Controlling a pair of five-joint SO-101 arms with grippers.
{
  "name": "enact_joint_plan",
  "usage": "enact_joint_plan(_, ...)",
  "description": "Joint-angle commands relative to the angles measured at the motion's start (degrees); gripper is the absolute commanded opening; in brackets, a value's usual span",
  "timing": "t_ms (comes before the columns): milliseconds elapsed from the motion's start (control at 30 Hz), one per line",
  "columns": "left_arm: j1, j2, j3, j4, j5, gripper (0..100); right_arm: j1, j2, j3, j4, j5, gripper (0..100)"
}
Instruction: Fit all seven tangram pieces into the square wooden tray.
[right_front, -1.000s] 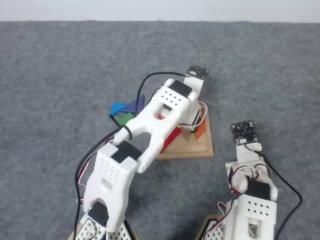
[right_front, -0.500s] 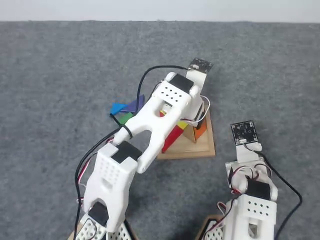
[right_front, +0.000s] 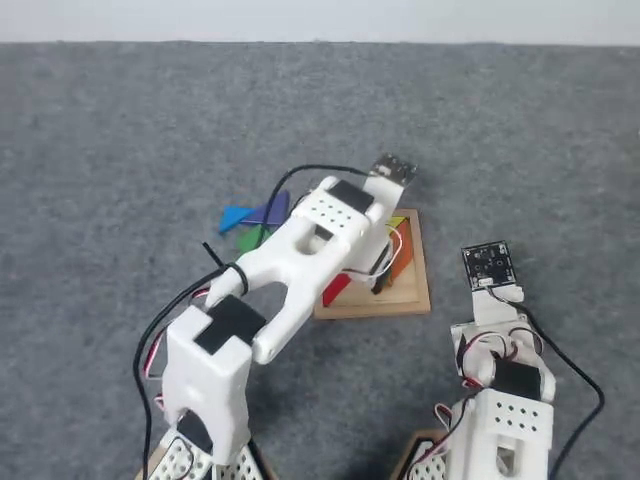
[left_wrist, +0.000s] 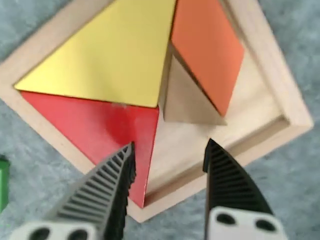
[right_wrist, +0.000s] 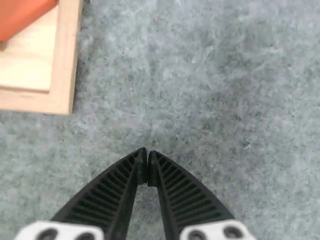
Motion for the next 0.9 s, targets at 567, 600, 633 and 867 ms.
enact_joint_plan(567, -3.9, 8.8, -16.2, 1.3, -2.7, 22, -0.8, -0.7, -0.8, -1.3, 0.7, 0.8)
enact_joint_plan(600, -3.8, 8.4, -17.1, 2.2, -2.7, 22, -0.8, -0.7, -0.8, -1.3, 0.7, 0.8)
enact_joint_plan(633, -3.8, 7.8, -17.7, 3.2, -2.7, 22, -0.8, -0.7, -0.8, -1.3, 0.7, 0.8)
enact_joint_plan(867, -6.2, -2.7, -18.0, 9.3, -2.9, 22, -0.8, -0.7, -0.8, -1.3, 0.7, 0.8)
